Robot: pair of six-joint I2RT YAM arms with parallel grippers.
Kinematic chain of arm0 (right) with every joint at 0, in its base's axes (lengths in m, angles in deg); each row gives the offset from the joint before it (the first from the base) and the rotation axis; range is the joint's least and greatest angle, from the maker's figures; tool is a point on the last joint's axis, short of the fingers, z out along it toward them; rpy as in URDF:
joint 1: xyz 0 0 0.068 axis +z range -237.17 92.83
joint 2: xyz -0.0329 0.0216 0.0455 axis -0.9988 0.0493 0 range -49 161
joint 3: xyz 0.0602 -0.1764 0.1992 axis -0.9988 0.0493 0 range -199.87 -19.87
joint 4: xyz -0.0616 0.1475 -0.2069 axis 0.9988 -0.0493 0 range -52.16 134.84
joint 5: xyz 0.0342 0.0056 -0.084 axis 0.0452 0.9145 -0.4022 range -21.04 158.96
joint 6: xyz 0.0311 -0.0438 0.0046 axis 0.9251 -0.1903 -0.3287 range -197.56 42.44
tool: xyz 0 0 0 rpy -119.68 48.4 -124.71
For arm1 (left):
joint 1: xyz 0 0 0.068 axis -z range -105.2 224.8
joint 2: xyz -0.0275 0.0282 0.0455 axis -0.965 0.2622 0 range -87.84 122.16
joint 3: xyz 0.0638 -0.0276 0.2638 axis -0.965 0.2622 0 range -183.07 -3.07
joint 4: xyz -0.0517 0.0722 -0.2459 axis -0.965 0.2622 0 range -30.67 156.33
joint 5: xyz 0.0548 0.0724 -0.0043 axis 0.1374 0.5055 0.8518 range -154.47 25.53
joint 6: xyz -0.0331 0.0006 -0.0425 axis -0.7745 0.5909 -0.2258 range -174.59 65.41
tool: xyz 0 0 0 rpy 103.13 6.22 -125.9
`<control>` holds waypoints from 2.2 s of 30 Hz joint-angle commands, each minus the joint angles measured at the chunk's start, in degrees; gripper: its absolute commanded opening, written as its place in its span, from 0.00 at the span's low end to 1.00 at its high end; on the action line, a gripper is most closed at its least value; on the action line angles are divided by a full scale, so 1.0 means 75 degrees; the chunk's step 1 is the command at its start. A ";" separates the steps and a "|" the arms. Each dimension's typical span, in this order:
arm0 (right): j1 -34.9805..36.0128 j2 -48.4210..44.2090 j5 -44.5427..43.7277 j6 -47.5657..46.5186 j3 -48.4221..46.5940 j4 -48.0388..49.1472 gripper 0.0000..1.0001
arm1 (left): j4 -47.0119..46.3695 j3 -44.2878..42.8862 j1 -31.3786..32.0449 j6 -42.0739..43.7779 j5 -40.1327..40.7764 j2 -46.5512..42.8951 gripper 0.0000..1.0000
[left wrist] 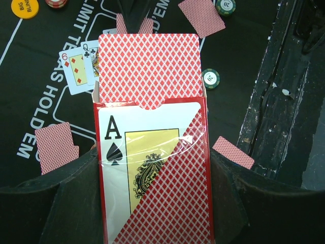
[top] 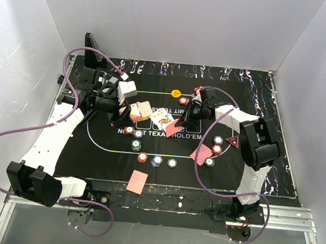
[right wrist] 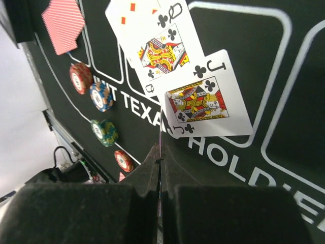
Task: Distribute texas hold em gaming equipment
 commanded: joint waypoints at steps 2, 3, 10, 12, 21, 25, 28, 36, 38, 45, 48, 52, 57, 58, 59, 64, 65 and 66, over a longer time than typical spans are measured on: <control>0.0472 0.0338 -0.0419 -0.0370 -0.0428 0.0022 0.01 | -0.0145 -0.0377 -0.0004 -0.0012 -0.0143 -0.0275 0.00; 0.0519 0.0431 -0.0442 -0.0359 -0.0417 0.0069 0.01 | -0.0122 -0.0377 0.0007 -0.0012 -0.0120 -0.0276 0.00; 0.0812 0.0655 -0.1109 -0.0534 -0.0382 -0.0223 0.01 | -0.0075 -0.0377 0.0007 0.0023 -0.0096 -0.0311 0.00; 0.0871 0.0667 -0.1436 -0.0639 -0.0393 -0.0445 0.01 | -0.0087 -0.0365 0.0007 0.0034 -0.0096 -0.0299 0.00; 0.0941 0.0164 -0.2281 -0.0862 -0.0639 -0.1359 0.46 | -0.0040 -0.0318 0.0007 0.0093 -0.0108 -0.0323 0.00; 0.0941 -0.0270 -0.2504 -0.0968 -0.1037 -0.2014 0.61 | -0.0052 -0.0295 0.0007 0.0116 -0.0108 -0.0311 0.00; 0.0941 -0.0656 -0.2738 -0.1062 -0.1424 -0.2531 0.64 | -0.0052 -0.0294 0.0007 0.0116 -0.0120 -0.0299 0.00; 0.0929 -0.2180 -0.0470 0.0119 -0.1857 -0.1503 0.84 | -0.0145 -0.0131 0.0007 0.0093 -0.0213 -0.0287 0.00; 0.0964 -0.2309 0.0257 0.0658 -0.1940 -0.0953 0.85 | -0.0157 -0.0107 0.0007 0.0116 -0.0272 -0.0276 0.00; 0.1514 -0.2170 0.1338 0.1492 -0.1952 0.0338 0.87 | -0.0180 -0.0130 0.0007 0.0140 -0.0237 -0.0194 0.00; 0.1807 -0.1971 0.1386 0.1493 -0.2057 0.0386 0.88 | -0.0192 -0.0177 0.0007 0.0117 -0.0260 -0.0170 0.00; 0.2112 -0.1584 0.1468 0.1493 -0.2279 0.0386 0.88 | -0.0180 -0.0224 0.0007 0.0105 -0.0272 -0.0182 0.00; 0.2277 -0.1244 0.1538 0.1656 -0.2339 0.0514 0.89 | -0.0180 -0.0236 0.0007 0.0093 -0.0295 -0.0193 0.00; 0.2277 -0.1243 0.1585 0.1750 -0.2258 0.0666 0.89 | -0.0180 -0.0236 0.0007 0.0093 -0.0295 -0.0205 0.00; 0.2265 -0.1255 0.1632 0.1832 -0.2152 0.0806 0.85 | -0.0180 -0.0224 0.0007 0.0093 -0.0307 -0.0217 0.00; 0.2242 -0.1255 0.1679 0.1962 -0.1964 0.0960 0.64 | -0.0204 -0.0189 0.0007 0.0105 -0.0330 -0.0264 0.00; 0.2207 -0.1267 0.1691 0.1973 -0.1917 0.1007 0.60 | -0.0192 -0.0189 0.0007 0.0116 -0.0330 -0.0276 0.00; 0.2184 -0.1278 0.1702 0.2031 -0.1870 0.1065 0.58 | -0.0204 -0.0189 0.0007 0.0105 -0.0330 -0.0264 0.00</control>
